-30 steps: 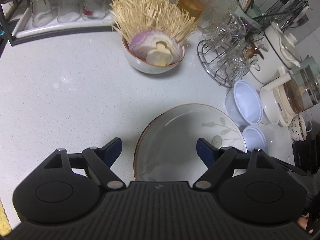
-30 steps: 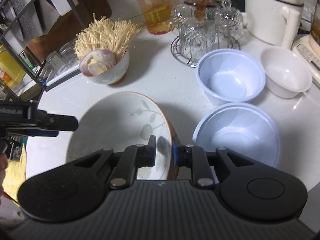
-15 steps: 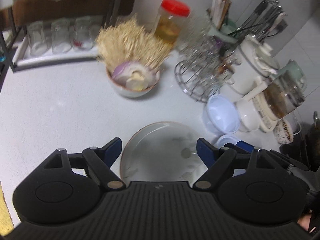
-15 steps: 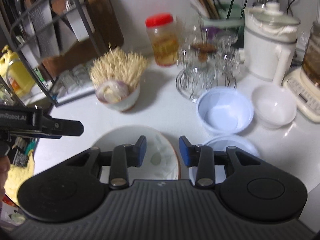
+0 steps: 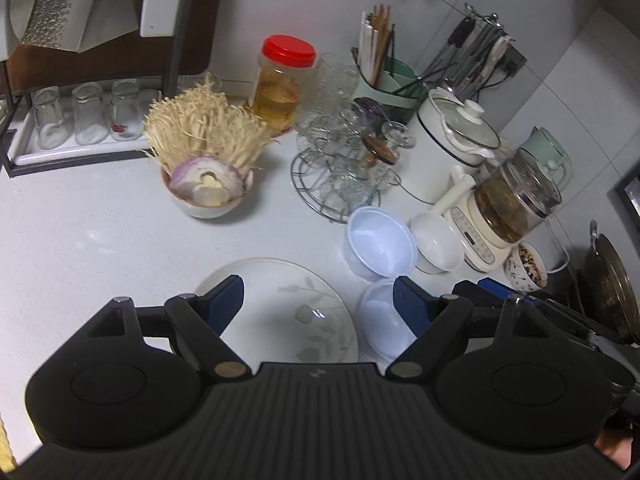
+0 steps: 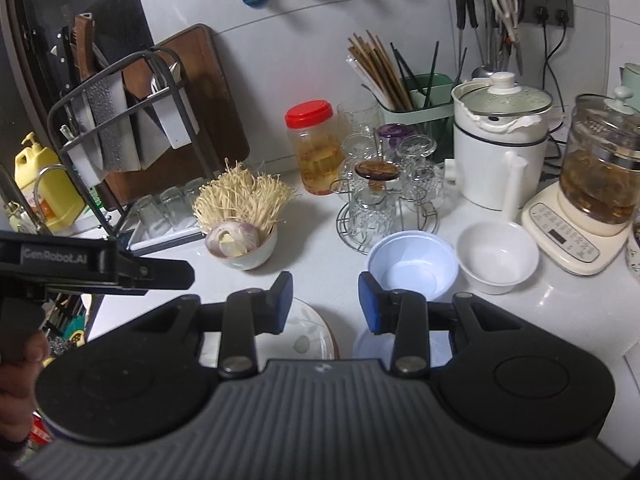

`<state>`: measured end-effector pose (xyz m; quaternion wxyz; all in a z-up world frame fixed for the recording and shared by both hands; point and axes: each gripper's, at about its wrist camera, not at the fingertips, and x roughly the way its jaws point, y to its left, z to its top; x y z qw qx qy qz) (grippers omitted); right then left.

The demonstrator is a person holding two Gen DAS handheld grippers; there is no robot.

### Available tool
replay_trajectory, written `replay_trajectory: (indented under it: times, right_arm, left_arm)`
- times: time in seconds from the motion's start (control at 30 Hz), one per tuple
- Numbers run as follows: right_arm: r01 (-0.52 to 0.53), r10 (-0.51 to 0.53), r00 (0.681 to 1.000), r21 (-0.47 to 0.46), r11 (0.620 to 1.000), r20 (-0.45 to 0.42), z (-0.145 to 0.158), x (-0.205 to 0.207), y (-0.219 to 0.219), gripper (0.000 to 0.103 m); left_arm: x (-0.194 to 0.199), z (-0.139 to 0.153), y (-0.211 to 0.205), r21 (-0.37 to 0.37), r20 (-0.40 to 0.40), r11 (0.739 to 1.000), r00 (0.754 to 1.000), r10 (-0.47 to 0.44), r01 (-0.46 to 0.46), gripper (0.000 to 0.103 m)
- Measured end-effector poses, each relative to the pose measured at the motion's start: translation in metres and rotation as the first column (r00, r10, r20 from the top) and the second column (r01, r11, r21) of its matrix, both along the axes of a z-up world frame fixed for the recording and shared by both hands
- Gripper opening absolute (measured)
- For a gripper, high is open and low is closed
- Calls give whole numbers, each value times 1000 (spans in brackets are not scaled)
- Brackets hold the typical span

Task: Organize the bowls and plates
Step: 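Open both tools and move them to the rim of a light blue bowl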

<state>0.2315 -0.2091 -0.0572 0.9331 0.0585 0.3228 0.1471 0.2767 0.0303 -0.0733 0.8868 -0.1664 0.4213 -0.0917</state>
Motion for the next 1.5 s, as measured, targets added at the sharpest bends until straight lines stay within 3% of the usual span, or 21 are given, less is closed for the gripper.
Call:
replay_trajectory:
  times: [0.53,0.8,1.07,1.27,1.5]
  right_arm:
    - [80,-80,997,-9,997,18,5,-44,-27,39]
    - [112,-112,994,-7,994,11,-2,-45,-36,39]
    - [178,-178,983,1,984,-45,-20,-35,-56,39]
    - [223,-219,969,26,974,-111,-50,-20,-70,39]
    - [238,-224,949,35,971,-220,-86,8,-83,39]
  left_arm:
    - [-26,1,-33,1,25,999,999,-49,49,85]
    - [-19,-10,-42,-7,11,998,998,-67,67,85]
    - [7,-33,-56,12,-49,994,993,-110,111,85]
    - [27,-53,-69,60,-68,985,985,-160,164,85]
    - [64,-82,-92,61,-112,974,971,-210,218,84]
